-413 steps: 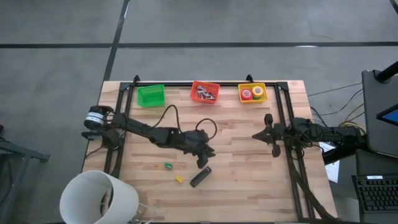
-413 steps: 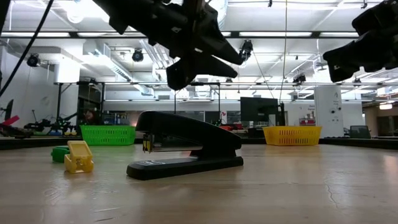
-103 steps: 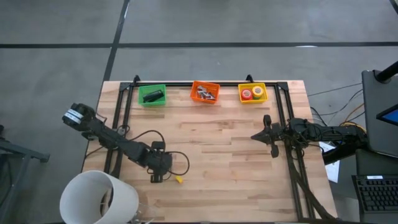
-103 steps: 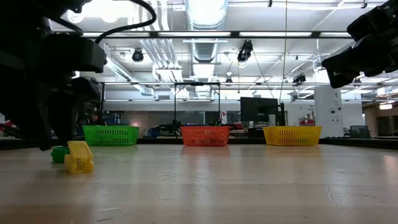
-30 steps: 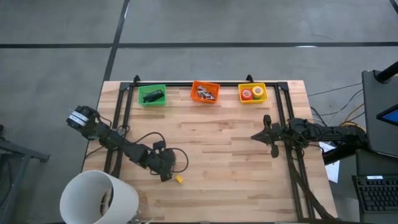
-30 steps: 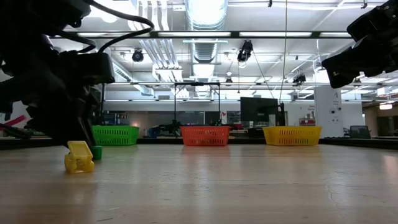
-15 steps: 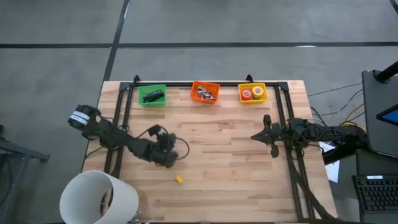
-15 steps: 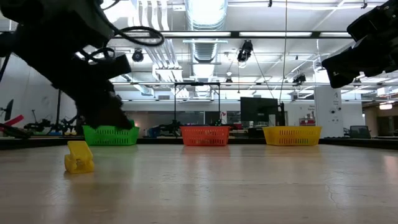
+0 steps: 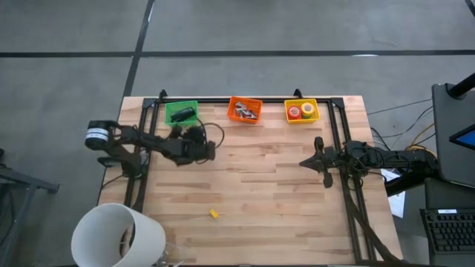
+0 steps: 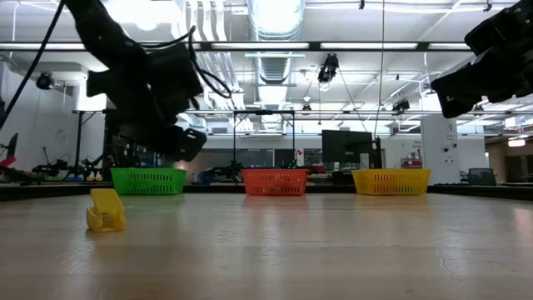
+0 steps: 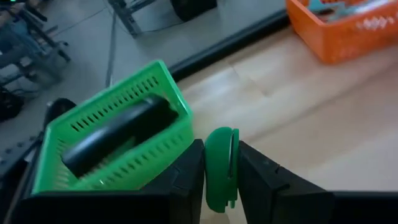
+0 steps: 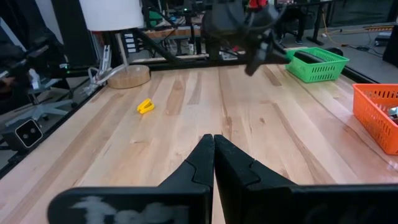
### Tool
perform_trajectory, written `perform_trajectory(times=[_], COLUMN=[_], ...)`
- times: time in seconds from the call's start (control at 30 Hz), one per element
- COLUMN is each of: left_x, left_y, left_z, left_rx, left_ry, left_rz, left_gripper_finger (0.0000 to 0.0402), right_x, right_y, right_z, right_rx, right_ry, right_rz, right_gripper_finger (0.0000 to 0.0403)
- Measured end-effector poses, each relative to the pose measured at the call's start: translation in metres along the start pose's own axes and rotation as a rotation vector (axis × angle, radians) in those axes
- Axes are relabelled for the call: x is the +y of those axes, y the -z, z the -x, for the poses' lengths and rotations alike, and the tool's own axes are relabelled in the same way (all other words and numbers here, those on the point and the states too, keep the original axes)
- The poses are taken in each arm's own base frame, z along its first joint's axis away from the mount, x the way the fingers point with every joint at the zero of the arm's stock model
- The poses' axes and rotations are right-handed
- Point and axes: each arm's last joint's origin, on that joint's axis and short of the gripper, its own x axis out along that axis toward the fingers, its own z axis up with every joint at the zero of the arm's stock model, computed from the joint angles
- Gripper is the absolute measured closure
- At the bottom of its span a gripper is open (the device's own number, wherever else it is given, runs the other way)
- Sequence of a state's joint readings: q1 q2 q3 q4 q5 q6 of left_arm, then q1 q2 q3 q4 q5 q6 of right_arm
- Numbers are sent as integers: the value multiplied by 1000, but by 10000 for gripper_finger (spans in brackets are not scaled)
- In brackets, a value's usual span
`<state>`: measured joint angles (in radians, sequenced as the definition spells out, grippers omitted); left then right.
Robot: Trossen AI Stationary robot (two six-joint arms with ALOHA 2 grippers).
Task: Pick and place Stapler, Stapler remover, tape
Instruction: Put the green stapler into the green bin
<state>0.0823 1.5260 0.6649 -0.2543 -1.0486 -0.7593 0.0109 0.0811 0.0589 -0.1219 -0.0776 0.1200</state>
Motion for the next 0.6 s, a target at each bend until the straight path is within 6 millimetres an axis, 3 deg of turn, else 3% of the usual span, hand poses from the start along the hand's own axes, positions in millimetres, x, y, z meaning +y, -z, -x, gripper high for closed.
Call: perform_trajectory(times=[0.27, 0.6], left_x=[10, 39], left_y=[-22, -29], left_z=[-17, -59], left_rx=[-33, 113], left_ry=[-121, -175], left_rz=[-46, 144], left_gripper_finger=[324, 316], right_x=[0, 0], right_y=[0, 0], right_z=[0, 0], right_rx=[0, 0], right_ry=[0, 0], right_rz=[0, 0], right_gripper_finger=[394, 394])
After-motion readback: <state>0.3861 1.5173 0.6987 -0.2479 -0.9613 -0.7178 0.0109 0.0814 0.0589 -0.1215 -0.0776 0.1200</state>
